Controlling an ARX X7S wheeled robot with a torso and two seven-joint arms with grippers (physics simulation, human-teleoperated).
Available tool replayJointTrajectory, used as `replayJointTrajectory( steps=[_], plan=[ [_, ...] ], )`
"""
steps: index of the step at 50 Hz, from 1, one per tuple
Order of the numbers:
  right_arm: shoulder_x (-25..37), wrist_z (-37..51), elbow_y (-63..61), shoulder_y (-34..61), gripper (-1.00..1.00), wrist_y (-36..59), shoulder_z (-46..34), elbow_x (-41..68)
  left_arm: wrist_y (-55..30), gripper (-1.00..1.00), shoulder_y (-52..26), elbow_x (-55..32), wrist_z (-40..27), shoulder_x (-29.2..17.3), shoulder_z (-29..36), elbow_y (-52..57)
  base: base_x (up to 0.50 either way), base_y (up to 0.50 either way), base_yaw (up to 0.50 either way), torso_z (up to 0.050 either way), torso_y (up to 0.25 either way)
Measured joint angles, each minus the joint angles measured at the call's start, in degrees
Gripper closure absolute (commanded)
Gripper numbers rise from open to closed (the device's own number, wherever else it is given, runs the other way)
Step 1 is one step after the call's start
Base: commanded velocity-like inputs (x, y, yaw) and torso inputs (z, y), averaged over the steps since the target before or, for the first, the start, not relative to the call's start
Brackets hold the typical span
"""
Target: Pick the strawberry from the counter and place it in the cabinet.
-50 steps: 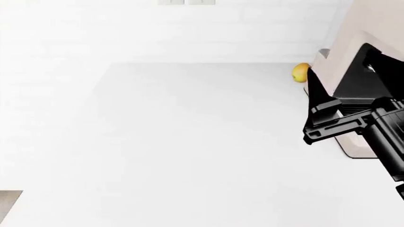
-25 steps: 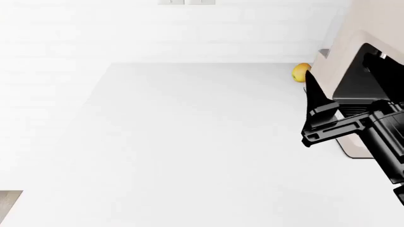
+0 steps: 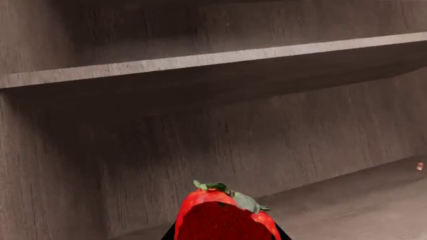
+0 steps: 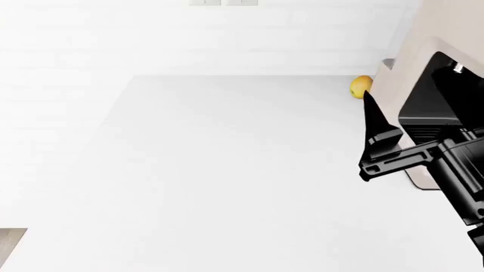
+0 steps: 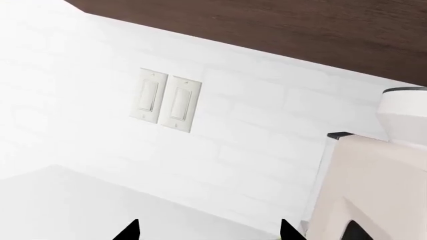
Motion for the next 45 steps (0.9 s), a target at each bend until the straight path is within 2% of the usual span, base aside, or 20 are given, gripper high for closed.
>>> replayJointTrajectory(
  steps=[14, 31, 45],
  plan=[
    [0.1, 0.5, -0.2, 0.0, -1.00, -0.2, -0.5, 0.3, 9.6, 1.00, 0.0, 1.0, -3.6, -0.3, -1.1, -12.9, 0.00, 0.00, 0.00, 0.000, 0.000],
    [0.4, 1.8, -1.0, -0.6, -1.00, -0.3, -0.3, 1.7, 24.0, 1.00, 0.0, -5.2, -11.2, 1.6, -1.6, -32.6, 0.00, 0.00, 0.00, 0.000, 0.000],
    [0.4, 1.6, -1.0, -2.0, -1.00, -1.2, -0.2, 1.2, 30.3, 1.00, 0.5, -9.8, -15.5, 2.4, 0.0, -40.9, 0.00, 0.00, 0.00, 0.000, 0.000]
  ],
)
